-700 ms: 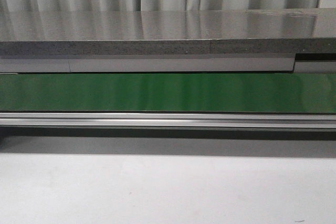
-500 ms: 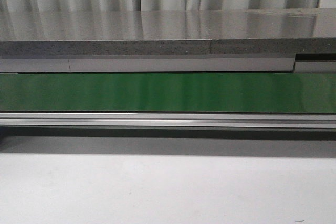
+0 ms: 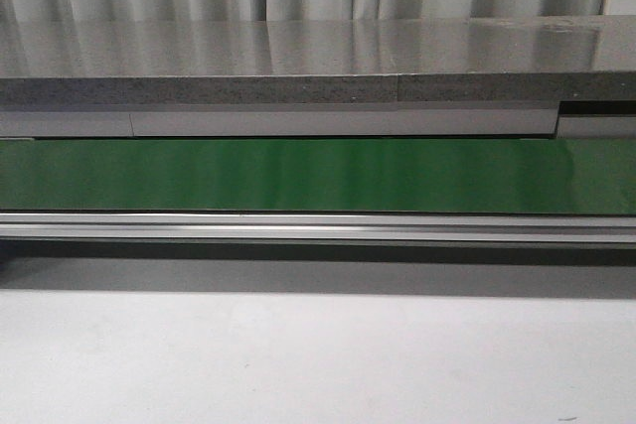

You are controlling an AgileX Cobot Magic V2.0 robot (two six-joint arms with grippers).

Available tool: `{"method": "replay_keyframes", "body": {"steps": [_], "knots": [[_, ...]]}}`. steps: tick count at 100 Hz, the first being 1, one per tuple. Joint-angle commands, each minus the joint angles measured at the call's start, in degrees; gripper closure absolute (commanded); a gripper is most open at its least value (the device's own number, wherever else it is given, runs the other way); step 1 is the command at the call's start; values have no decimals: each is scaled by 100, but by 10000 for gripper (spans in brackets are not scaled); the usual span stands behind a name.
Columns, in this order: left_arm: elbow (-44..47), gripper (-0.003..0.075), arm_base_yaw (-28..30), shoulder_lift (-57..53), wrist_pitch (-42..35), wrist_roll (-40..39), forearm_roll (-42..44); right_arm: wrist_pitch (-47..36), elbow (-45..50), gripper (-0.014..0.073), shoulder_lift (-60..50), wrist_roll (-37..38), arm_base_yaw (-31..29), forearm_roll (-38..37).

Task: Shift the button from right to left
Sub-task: 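Move the right gripper over the yellow button in the green tray, then lower the right gripper and grasp the yellow button by its base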

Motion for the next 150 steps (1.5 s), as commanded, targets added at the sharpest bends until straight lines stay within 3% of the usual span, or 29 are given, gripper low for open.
{"method": "replay_keyframes", "body": {"steps": [1,14,40,64,104,138,145,150], "knots": [[252,741,-39,-178,-439,-40,-63,-401,-135,660,-87,-25,-50,-77],[252,741,-39,-178,-439,-40,-63,53,-579,660,-68,-25,-50,-77],[252,740,-39,-178,-439,-40,-63,1969,-2142,660,19,-25,-50,-229],[252,741,-39,-178,-439,-40,-63,3214,-3303,660,892,-25,-50,-430],[252,740,-39,-178,-439,-40,-63,4354,-4613,660,3314,173,-50,-381],[252,741,-39,-178,-439,-40,-63,5224,-5606,657,4747,-32,-96,-225],[252,741,-39,-178,-439,-40,-63,5398,-5800,625,4997,-228,-192,-212],[252,740,-39,-178,-439,-40,-63,5530,-5917,554,5164,-353,-290,-204]]}}
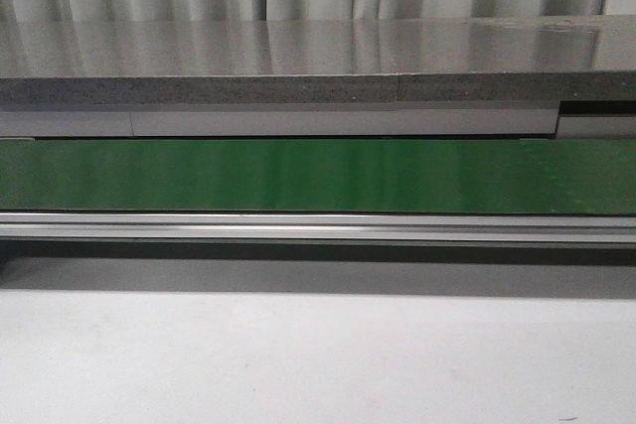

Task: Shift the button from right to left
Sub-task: 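Lower the right gripper and grasp the yellow button by its base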

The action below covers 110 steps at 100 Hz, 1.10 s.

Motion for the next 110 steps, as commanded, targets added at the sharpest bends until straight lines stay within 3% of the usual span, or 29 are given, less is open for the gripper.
{"method": "replay_keyframes", "body": {"steps": [1,9,21,27,47,69,110], "knots": [[252,741,-39,-178,-439,-40,-63,-9,-390,543,279,-303,-172,-28],[252,741,-39,-178,-439,-40,-63,87,-525,370,478,-449,-402,82],[252,741,-39,-178,-439,-40,-63,10,-553,26,642,-615,-748,318],[252,741,-39,-178,-439,-40,-63,17,-553,-78,725,-736,-935,376],[252,740,-39,-178,-439,-40,-63,-8,-560,-39,971,-1632,-1425,545],[252,741,-39,-178,-439,-40,-63,25,-560,-39,1530,-2994,-1995,1452],[252,741,-39,-178,-439,-40,-63,-479,-596,-39,2592,-3023,-2957,1653]]}}
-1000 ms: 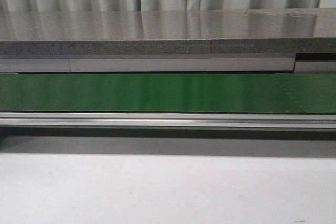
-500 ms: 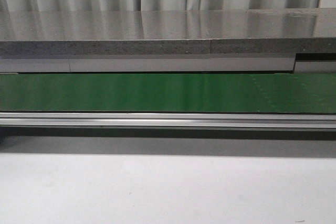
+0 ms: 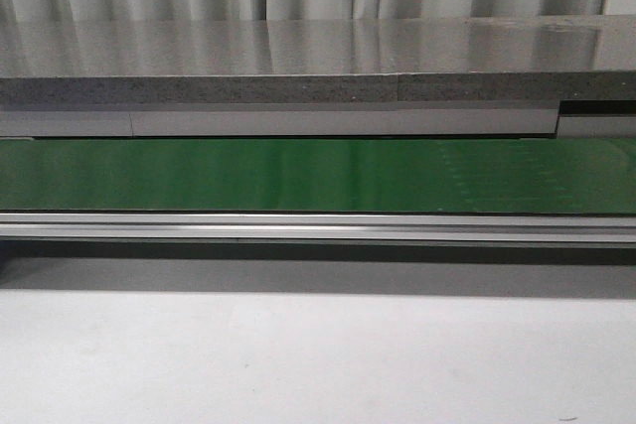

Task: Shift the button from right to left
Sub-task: 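Lower the right gripper and grasp the yellow button by its base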

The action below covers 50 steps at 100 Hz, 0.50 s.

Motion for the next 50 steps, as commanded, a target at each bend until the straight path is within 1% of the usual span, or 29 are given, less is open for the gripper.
{"method": "replay_keyframes", "body": {"steps": [1,22,36,50], "knots": [[252,741,-39,-178,-439,-40,-63,-391,-190,-39,60,-94,-203,62],[252,740,-39,-178,-439,-40,-63,-1148,-190,-39,651,-100,-458,15],[252,741,-39,-178,-439,-40,-63,-1439,-227,-39,1119,-239,-458,15],[252,741,-39,-178,-439,-40,-63,-1568,-485,-39,1603,-261,-453,15]]}}
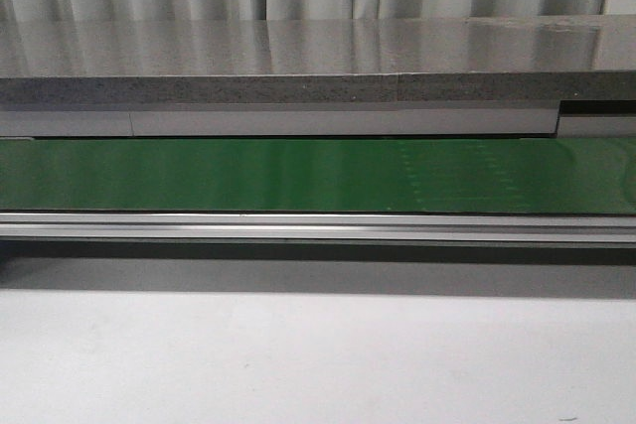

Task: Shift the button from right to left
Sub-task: 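Lower the right gripper and grasp the yellow button by its base, then lift the button and carry it over the green conveyor belt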

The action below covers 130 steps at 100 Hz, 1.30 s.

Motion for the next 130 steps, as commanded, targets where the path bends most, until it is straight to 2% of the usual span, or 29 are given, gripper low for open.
{"method": "replay_keyframes", "body": {"steps": [1,79,89,101,111,120,130], "knots": [[252,741,-39,-178,-439,-40,-63,-308,-334,-39,75,-80,-30,26],[252,741,-39,-178,-439,-40,-63,-221,-1723,-29,2010,-80,358,429],[252,740,-39,-178,-439,-40,-63,-296,-1730,68,2022,-80,366,433],[252,740,-39,-178,-439,-40,-63,-273,-1730,299,2021,-80,366,440],[252,741,-39,-178,-439,-40,-63,-274,-1730,447,2021,-80,366,440],[252,741,-39,-178,-439,-40,-63,-264,-1784,523,2014,-80,371,445],[252,741,-39,-178,-439,-40,-63,-162,-1895,552,1890,-80,407,445]]}}
